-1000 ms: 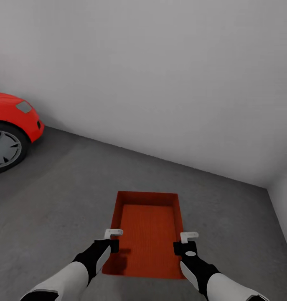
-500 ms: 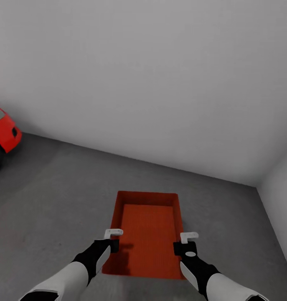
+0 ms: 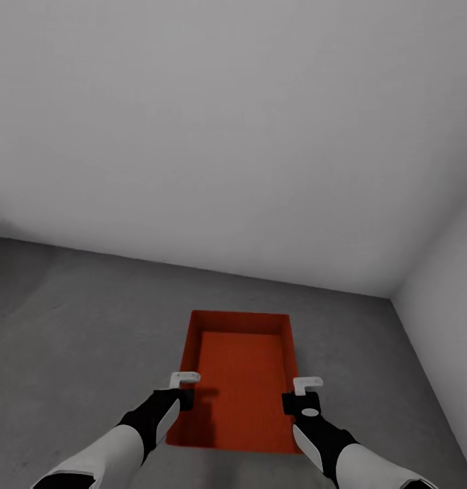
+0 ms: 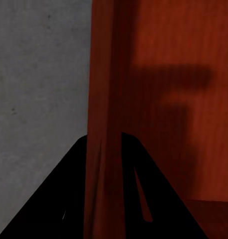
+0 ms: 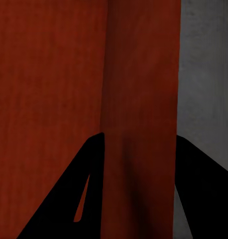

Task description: Move the two storage containers from the living room to the garage. In the garage, place one container on the floor and stack the other container on top of it (either order is fine).

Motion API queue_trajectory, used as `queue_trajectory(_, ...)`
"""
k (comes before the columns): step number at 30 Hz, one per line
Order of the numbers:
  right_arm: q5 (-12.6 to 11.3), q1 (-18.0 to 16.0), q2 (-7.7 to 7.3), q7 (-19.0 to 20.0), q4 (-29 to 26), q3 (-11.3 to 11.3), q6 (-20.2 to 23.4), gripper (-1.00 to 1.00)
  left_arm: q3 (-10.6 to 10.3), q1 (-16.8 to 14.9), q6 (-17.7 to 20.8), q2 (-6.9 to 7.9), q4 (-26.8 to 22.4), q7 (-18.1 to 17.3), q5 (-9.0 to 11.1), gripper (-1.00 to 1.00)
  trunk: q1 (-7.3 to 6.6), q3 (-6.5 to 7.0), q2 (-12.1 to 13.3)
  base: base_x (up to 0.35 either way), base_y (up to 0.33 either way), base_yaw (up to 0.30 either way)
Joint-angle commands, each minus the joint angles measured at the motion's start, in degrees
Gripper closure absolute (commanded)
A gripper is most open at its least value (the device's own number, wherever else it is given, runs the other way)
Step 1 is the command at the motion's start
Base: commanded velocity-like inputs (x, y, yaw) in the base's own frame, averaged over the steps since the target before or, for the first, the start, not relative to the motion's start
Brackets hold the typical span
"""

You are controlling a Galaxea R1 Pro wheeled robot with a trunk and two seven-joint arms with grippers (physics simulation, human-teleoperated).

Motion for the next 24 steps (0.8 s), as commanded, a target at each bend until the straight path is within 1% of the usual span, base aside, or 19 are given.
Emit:
queue_trajectory(1,-1.55,-0.05,-0.01,-0.5,0.81,1.07,0.27,1.0,-0.46,-0.03,0.47,0.01,-0.36,0.63,-1.36,1.0,0.03,-0.04,-0.03,0.321,0.0,-0.284)
queue_trajectory(24,-1.55,-0.05,-0.1,-0.5,0.81,1.05,0.25,1.0,-0.46,-0.04,0.47,-0.08,-0.34,0.63,-1.36,1.0,0.03,-0.04,-0.03,0.321,0.0,-0.284)
